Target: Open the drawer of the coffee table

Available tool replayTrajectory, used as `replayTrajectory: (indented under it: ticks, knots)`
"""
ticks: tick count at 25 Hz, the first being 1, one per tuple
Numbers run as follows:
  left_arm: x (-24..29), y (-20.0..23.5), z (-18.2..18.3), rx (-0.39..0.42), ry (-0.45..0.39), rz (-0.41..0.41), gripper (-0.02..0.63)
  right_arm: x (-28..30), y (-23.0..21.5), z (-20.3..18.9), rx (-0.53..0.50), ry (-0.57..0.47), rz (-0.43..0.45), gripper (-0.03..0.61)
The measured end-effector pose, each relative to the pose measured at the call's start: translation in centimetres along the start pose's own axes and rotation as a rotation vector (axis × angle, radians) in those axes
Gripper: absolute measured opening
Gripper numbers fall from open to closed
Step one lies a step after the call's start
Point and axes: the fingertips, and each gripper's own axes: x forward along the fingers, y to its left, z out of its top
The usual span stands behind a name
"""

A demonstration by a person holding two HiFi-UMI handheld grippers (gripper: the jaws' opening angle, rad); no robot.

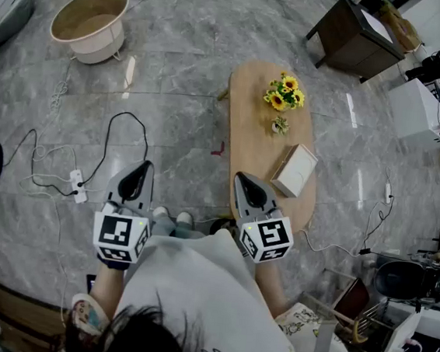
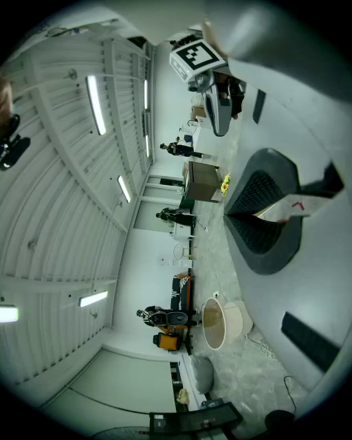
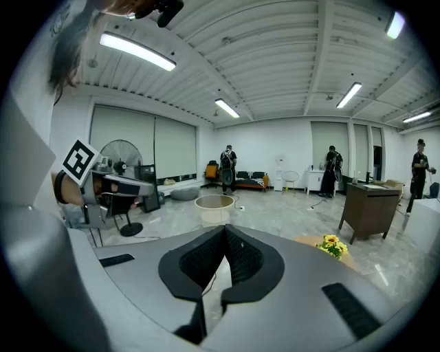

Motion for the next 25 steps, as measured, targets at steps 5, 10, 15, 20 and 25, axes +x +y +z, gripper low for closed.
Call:
replayTrajectory:
  ticks: [5,10,15,20,25]
  knots:
    - [0.0,-0.7,-0.7,-0.026,-0.001,0.021,0.005,-0.6,-0.4,-0.5,0.015,-0.012,0.02,0.0]
    - [-0.1,-1.2,-1.4,-0.042,0.009,0.043,0.008,-1.0,-0.6,-1.0,0.052,-0.024,0.053,0.002]
    - [-0.1,-1.3,-1.6,-0.038,0.028,0.047,0.059,-1.2,-0.8,-0.8,0.081,-0.035,0.059,0.01]
    - [1.5,-0.2,-1.9,-0.041,0.05,0.045,0.101,0.4,-1.3,-0.8,0.119,-0.034,0.079,0.078]
    - [5.6,2.5,-1.0,-0.036,0.052,0.024,0.123,4.5,-2.6,0.2,0.142,-0.037,0.077,0.116]
